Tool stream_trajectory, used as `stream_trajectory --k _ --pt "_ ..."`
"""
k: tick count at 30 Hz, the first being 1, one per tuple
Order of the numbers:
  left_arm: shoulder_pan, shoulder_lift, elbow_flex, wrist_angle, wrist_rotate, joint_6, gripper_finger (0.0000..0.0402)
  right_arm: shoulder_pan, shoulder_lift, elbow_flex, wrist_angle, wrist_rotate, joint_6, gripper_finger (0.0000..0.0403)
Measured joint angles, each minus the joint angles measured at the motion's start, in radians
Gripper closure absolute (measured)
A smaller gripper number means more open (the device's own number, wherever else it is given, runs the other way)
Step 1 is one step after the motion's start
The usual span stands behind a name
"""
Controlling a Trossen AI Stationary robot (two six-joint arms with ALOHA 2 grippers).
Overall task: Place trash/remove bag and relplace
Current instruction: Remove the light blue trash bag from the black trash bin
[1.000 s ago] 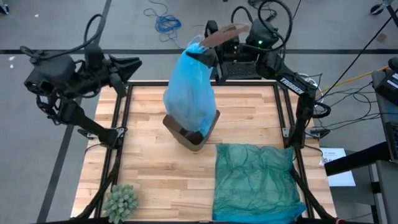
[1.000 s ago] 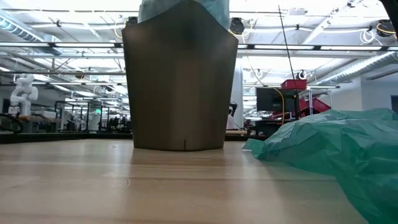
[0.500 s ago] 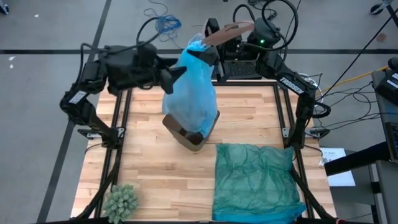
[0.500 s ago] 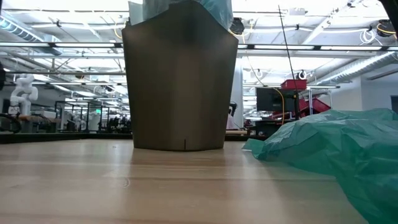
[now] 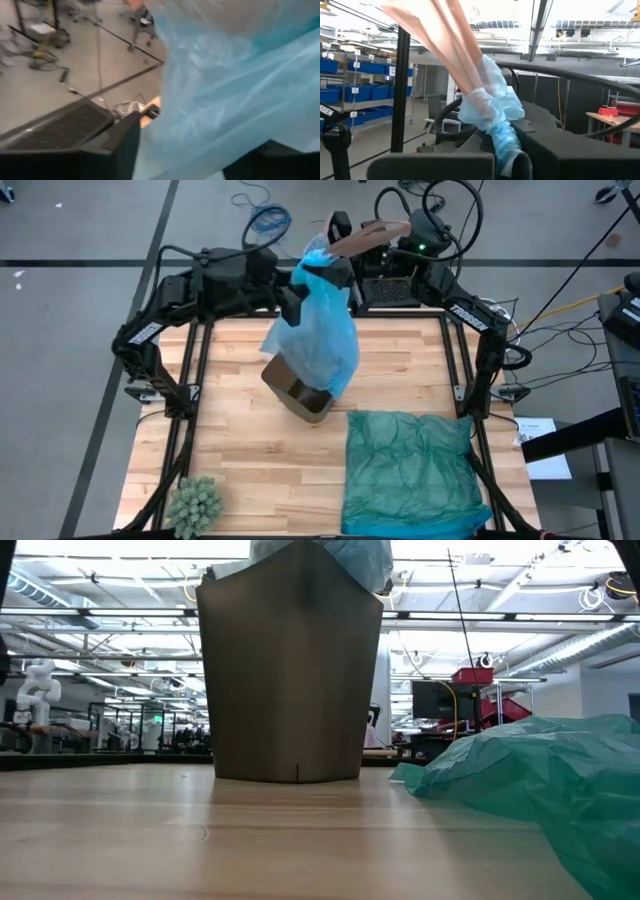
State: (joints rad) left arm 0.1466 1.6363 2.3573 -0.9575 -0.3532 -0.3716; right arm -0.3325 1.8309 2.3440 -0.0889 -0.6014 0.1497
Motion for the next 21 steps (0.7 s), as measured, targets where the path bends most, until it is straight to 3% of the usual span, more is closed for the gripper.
stream_trajectory --k 4,7,21 --pt "0.005 0.0 0.0 0.057 -0.116 0.107 0.0299 -0.001 0.0 0.0 0.0 0.003 0.011 0.0402" --pt "0.016 -0.004 -0.001 0.12 -0.132 0.196 0.0383 0.0 -0.001 0.0 0.005 0.0 0.026 0.0395" --pt "0.112 -0.087 -0.002 0.085 -0.302 0.362 0.04 -0.055 -0.002 0.0 0.004 -0.002 0.098 0.0292"
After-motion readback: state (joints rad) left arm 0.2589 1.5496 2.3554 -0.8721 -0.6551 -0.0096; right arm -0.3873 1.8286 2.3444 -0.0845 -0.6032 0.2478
